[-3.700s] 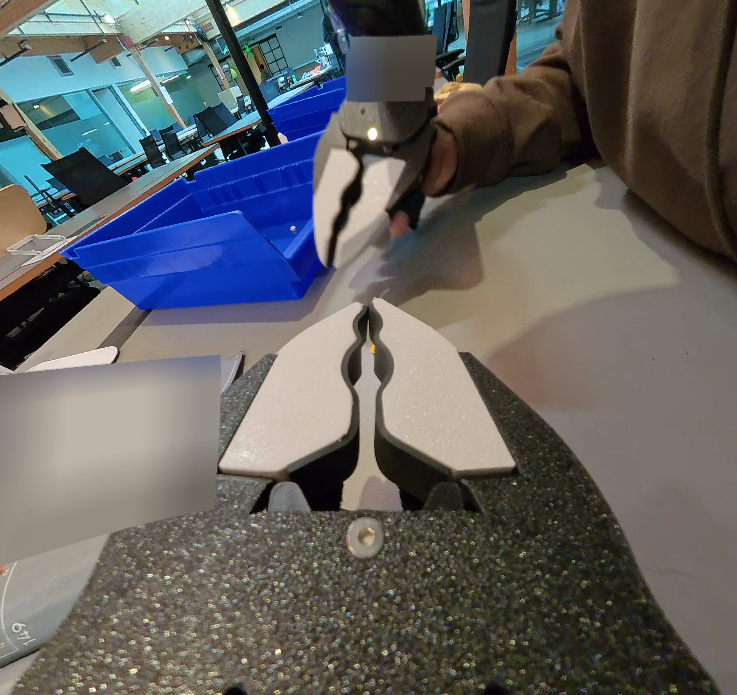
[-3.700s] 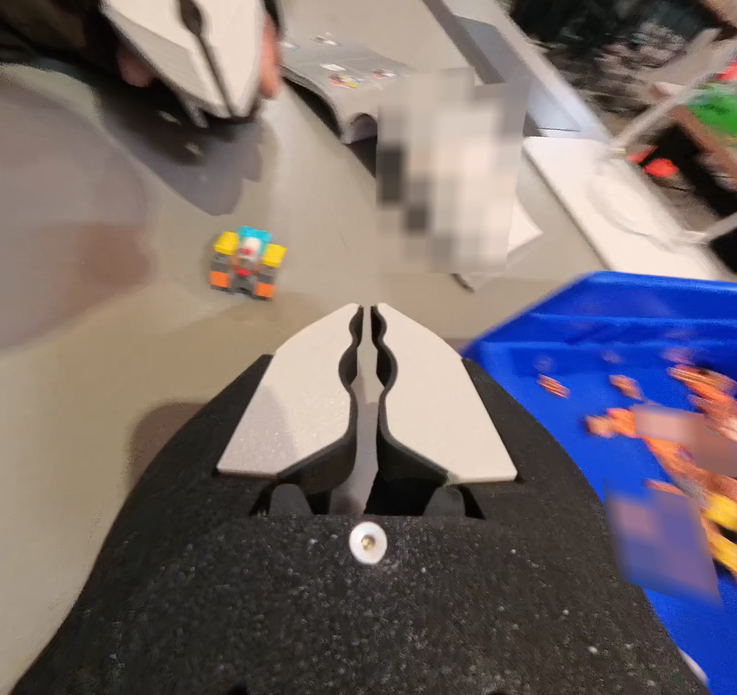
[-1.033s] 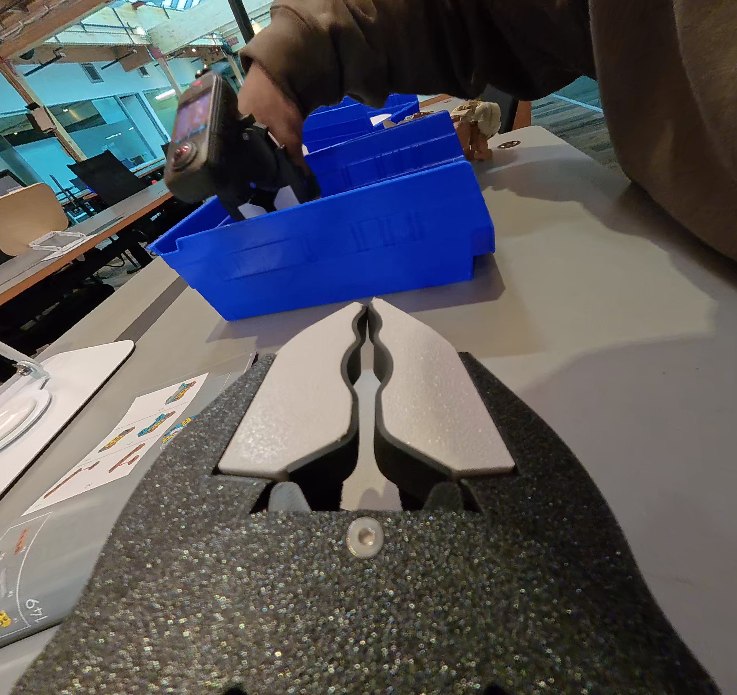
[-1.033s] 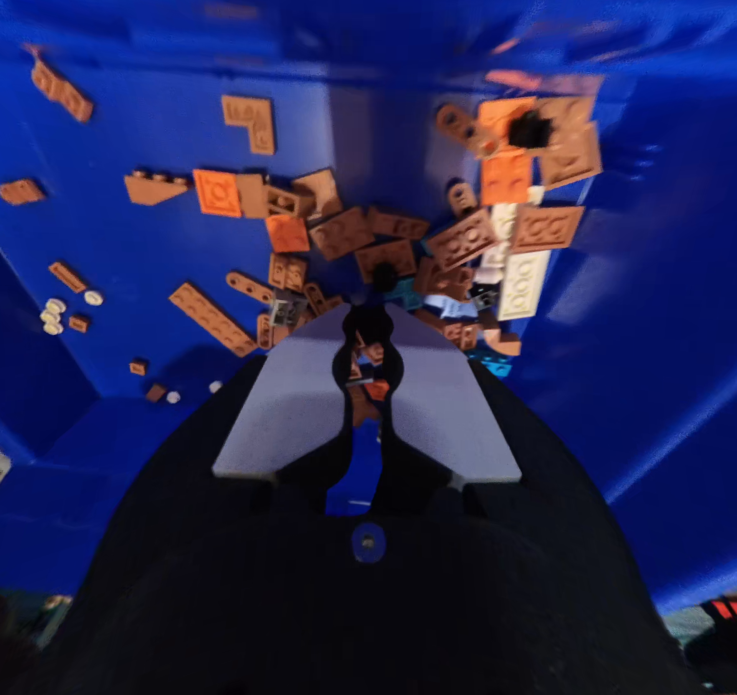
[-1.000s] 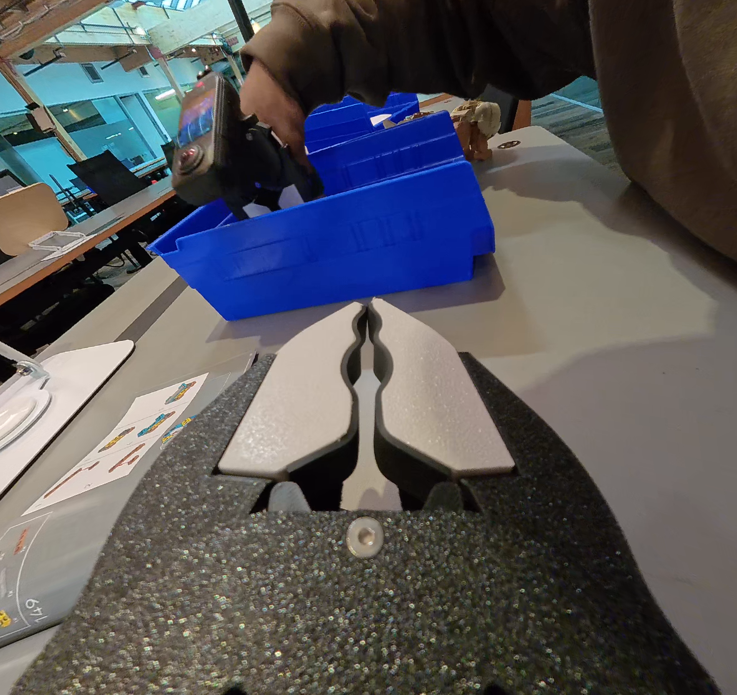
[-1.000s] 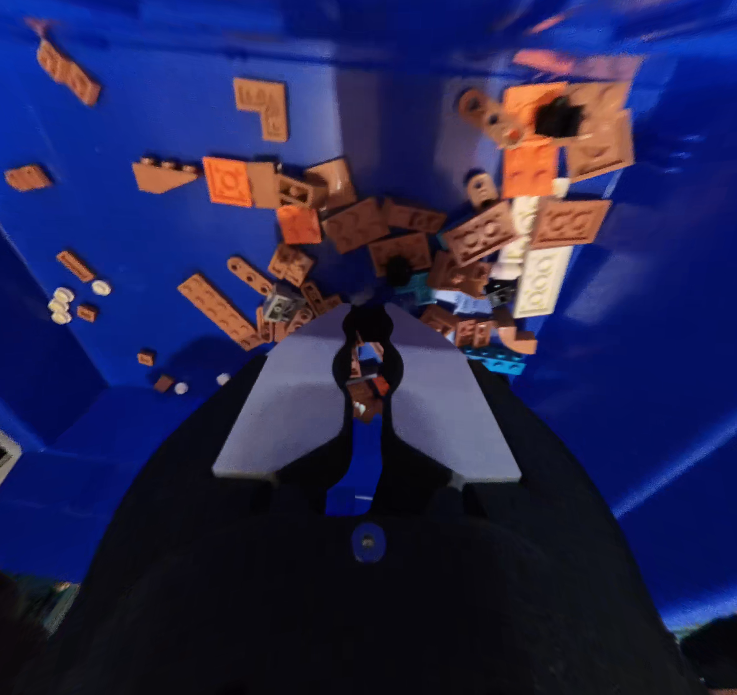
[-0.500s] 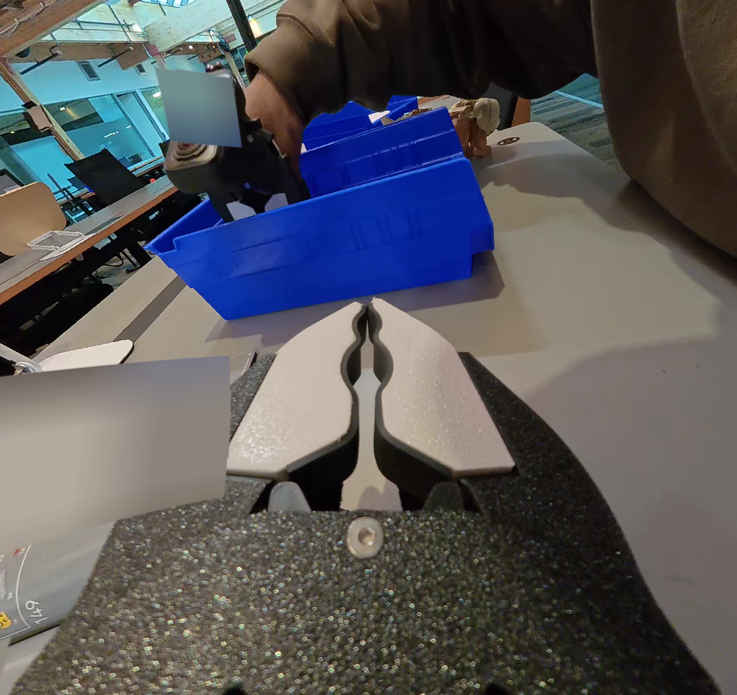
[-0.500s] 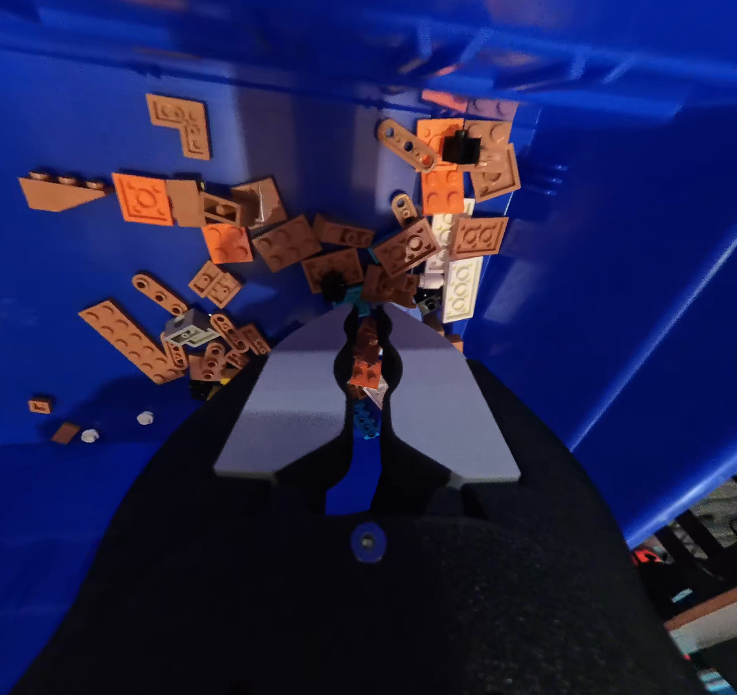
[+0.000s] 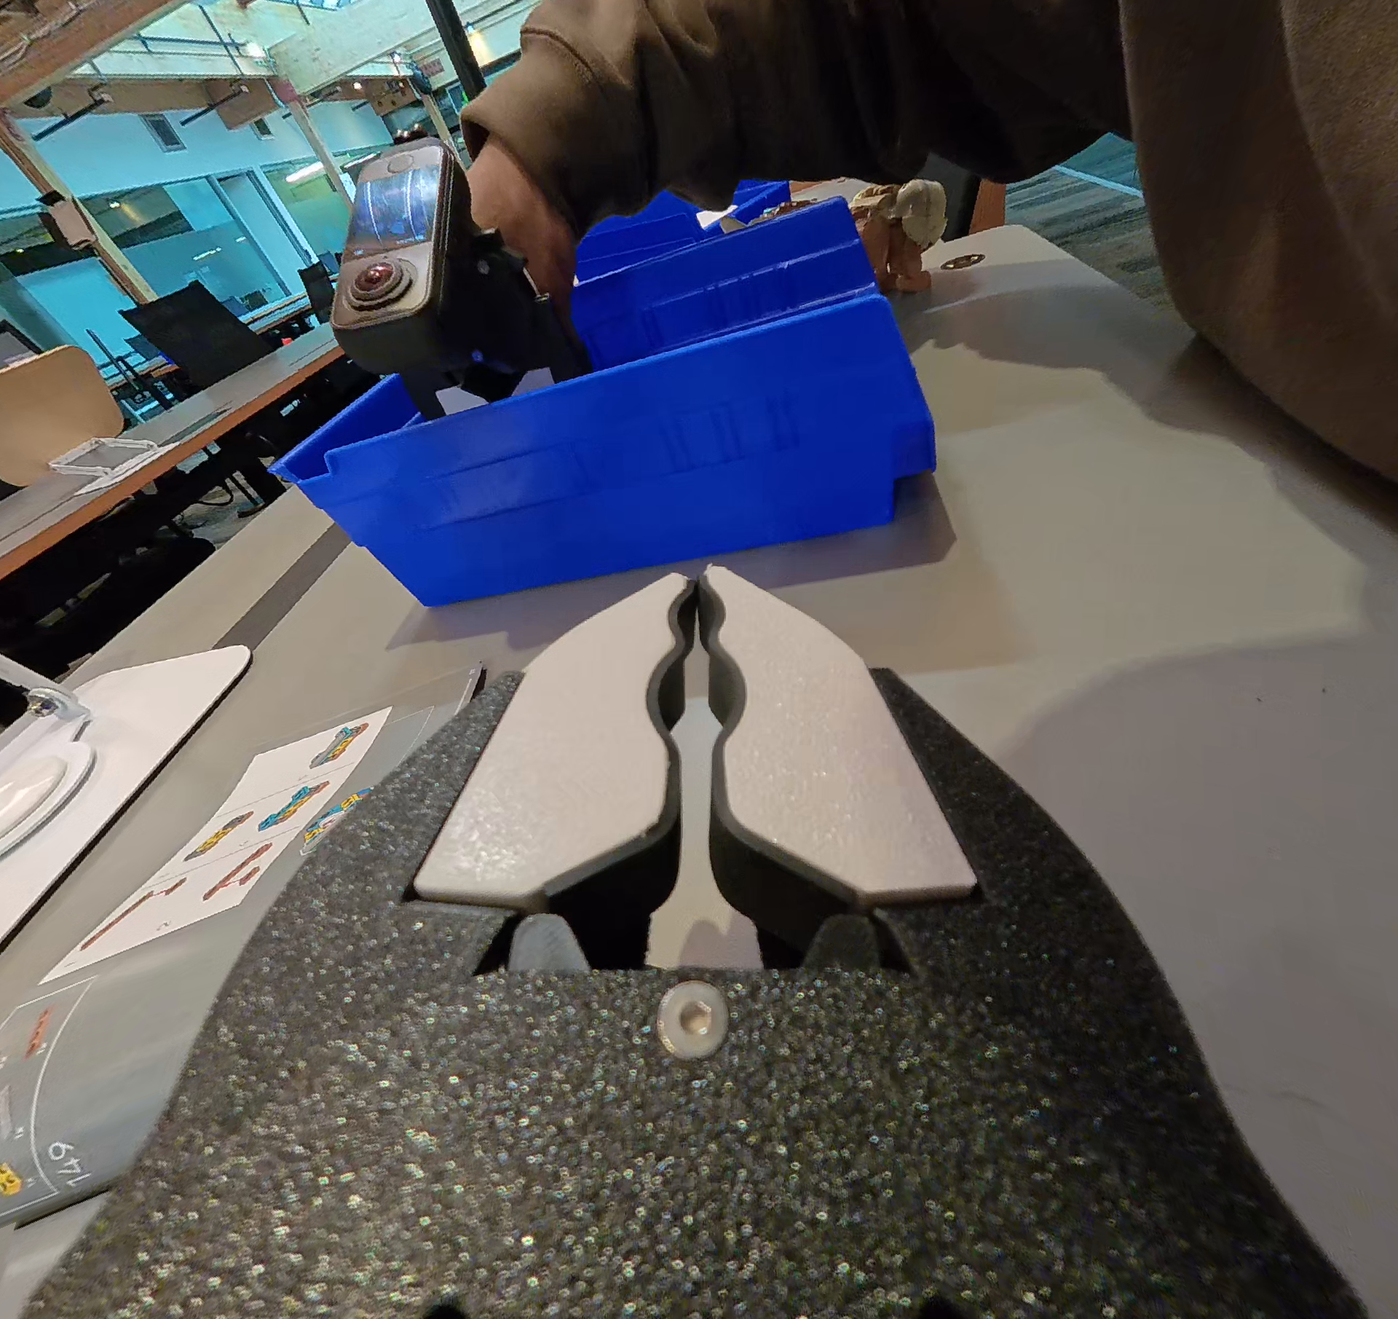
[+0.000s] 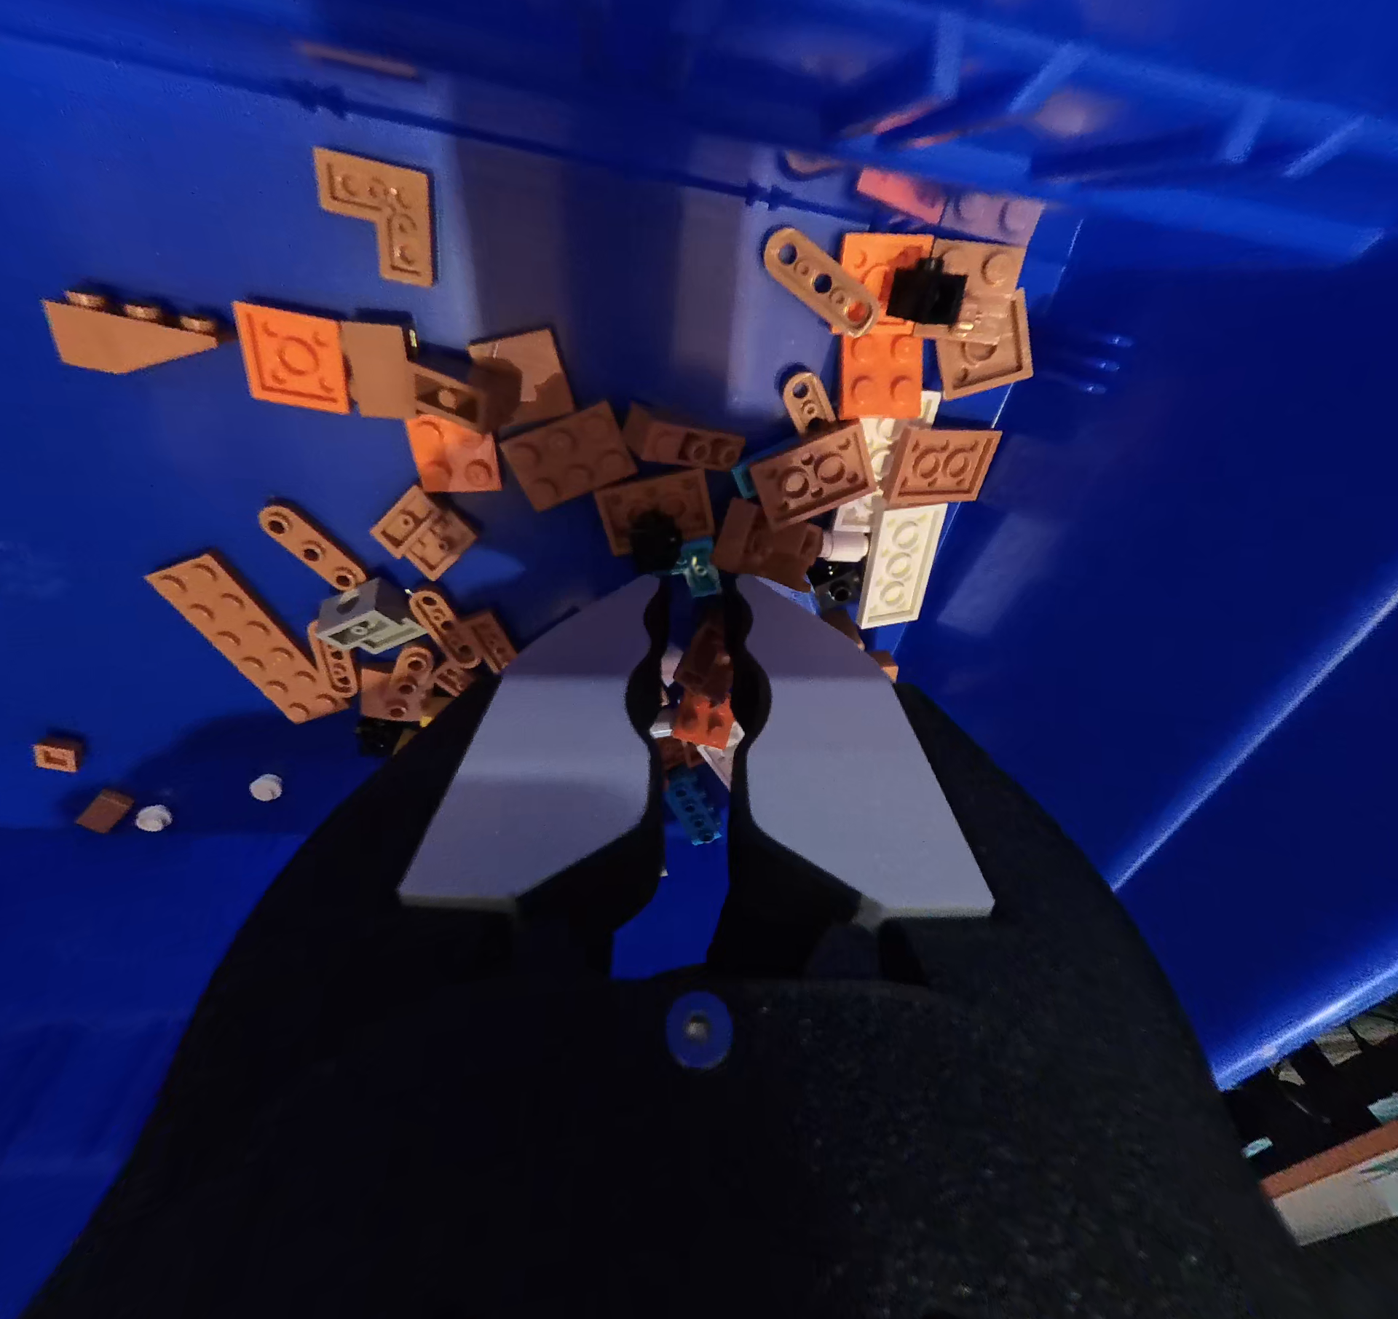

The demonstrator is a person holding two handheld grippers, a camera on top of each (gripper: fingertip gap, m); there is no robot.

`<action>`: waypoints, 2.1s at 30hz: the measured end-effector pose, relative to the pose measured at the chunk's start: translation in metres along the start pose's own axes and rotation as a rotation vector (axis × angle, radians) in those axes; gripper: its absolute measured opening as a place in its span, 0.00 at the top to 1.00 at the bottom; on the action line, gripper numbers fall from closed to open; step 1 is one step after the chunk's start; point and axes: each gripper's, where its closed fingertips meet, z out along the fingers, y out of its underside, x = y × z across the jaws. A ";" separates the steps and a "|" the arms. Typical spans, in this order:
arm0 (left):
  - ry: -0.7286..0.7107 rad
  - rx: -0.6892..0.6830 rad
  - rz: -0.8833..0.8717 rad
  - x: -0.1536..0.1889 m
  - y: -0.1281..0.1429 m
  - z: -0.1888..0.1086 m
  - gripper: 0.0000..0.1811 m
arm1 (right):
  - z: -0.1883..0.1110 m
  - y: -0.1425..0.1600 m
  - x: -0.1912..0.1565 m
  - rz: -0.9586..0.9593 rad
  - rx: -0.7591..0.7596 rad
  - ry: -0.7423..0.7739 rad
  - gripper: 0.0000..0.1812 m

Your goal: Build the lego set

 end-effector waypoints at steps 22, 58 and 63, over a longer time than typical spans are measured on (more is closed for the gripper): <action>-0.012 -0.003 -0.003 -0.002 0.000 0.000 1.00 | -0.030 -0.002 -0.001 0.067 -0.048 0.134 0.95; -0.304 0.120 -0.327 -0.078 0.002 -0.049 1.00 | -0.063 -0.268 -0.149 -0.130 0.212 -0.095 0.89; -0.315 0.126 -0.342 -0.081 0.003 -0.050 1.00 | -0.139 -0.207 -0.087 0.044 0.363 0.063 0.90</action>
